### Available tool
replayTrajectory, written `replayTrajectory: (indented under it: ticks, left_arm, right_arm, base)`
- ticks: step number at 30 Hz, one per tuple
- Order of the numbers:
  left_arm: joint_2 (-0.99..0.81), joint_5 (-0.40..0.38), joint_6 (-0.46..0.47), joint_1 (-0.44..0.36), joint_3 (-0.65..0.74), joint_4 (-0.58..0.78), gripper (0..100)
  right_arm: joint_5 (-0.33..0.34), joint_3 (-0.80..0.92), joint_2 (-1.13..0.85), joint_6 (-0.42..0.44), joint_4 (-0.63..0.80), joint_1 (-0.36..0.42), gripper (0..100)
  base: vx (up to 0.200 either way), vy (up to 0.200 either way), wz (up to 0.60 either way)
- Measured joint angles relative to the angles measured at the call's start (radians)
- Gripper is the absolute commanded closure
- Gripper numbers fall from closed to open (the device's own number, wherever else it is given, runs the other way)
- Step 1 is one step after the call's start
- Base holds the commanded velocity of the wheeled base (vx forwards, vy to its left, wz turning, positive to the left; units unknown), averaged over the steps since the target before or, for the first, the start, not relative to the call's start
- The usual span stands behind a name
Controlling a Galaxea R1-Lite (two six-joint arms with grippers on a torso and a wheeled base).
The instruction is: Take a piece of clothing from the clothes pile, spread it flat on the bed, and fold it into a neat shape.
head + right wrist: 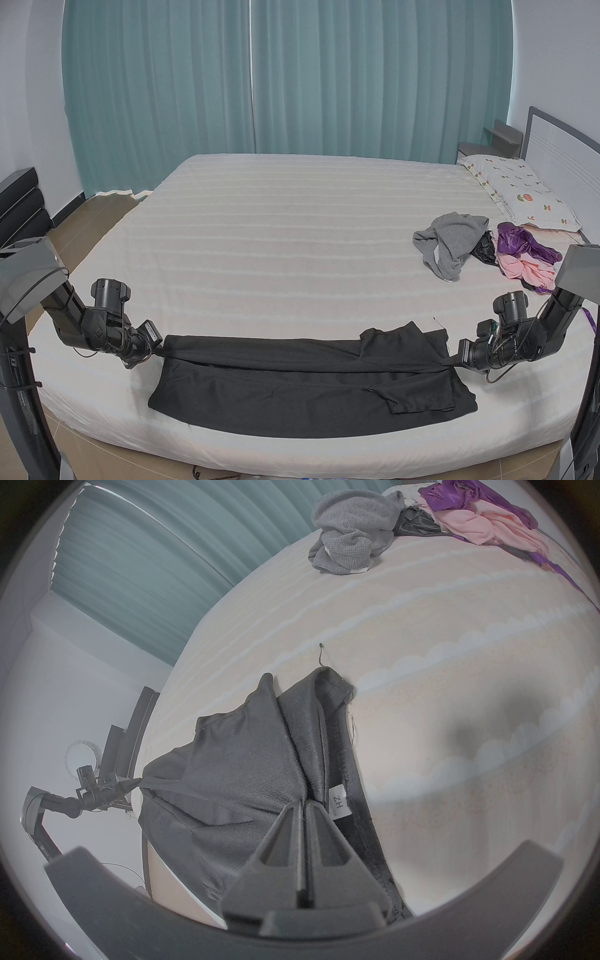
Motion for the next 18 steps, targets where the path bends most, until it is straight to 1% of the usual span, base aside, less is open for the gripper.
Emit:
replayTrajectory:
  ticks: [1,2,11,14,18]
  left_arm:
    - [0.0,0.0,0.0,0.0,0.002,0.0,0]
    - [-0.001,0.0,0.0,0.0,0.004,0.0,0]
    - [-0.02,0.0,-0.003,0.001,0.015,0.002,0]
    - [-0.038,-0.002,-0.005,0.001,0.012,0.005,0]
    - [-0.051,-0.003,-0.01,-0.001,-0.017,0.006,0]
  right_arm:
    - [-0.002,0.002,0.0,0.0,0.002,0.0,100]
    - [-0.004,0.003,0.0,-0.003,0.003,0.0,0]
    - [-0.005,0.008,-0.041,0.02,0.003,0.003,0]
    - [-0.006,0.001,-0.077,0.063,0.008,0.005,0]
    - [-0.014,-0.014,-0.111,0.145,0.01,0.014,0]
  base:
    - [0.0,0.0,0.0]
    - [0.0,0.0,0.0]
    - [0.0,0.0,0.0]
    - [0.0,0.0,0.0]
    - [0.0,0.0,0.0]
